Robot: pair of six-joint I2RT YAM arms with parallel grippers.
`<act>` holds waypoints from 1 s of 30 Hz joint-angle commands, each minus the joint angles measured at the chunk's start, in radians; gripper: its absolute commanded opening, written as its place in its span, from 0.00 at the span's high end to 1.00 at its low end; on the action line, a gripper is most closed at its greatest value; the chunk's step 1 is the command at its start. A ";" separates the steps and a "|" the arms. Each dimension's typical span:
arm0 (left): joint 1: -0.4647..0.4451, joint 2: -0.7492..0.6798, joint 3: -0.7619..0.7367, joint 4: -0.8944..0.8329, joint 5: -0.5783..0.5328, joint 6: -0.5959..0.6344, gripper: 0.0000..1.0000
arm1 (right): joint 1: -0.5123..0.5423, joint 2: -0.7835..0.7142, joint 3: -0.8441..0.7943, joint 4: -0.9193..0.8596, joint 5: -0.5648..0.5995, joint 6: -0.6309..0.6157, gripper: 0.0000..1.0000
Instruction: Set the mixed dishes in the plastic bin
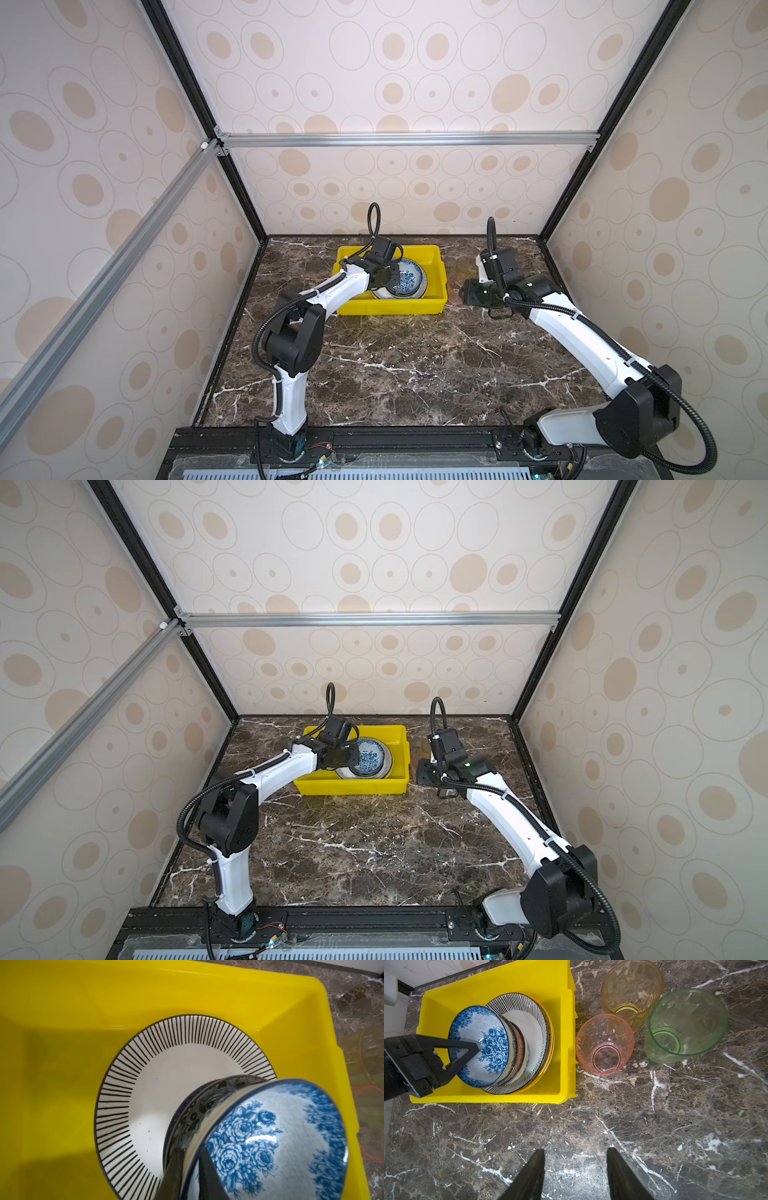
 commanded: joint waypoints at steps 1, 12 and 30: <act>-0.004 -0.043 0.003 -0.041 -0.008 -0.005 0.83 | -0.004 -0.023 -0.015 -0.007 0.006 0.011 0.49; -0.004 -0.039 0.042 -0.100 -0.007 0.004 0.89 | -0.004 -0.027 -0.024 -0.003 0.002 0.008 0.49; -0.008 -0.029 0.119 -0.207 -0.047 0.029 0.86 | -0.004 -0.039 -0.032 0.015 -0.003 0.004 0.49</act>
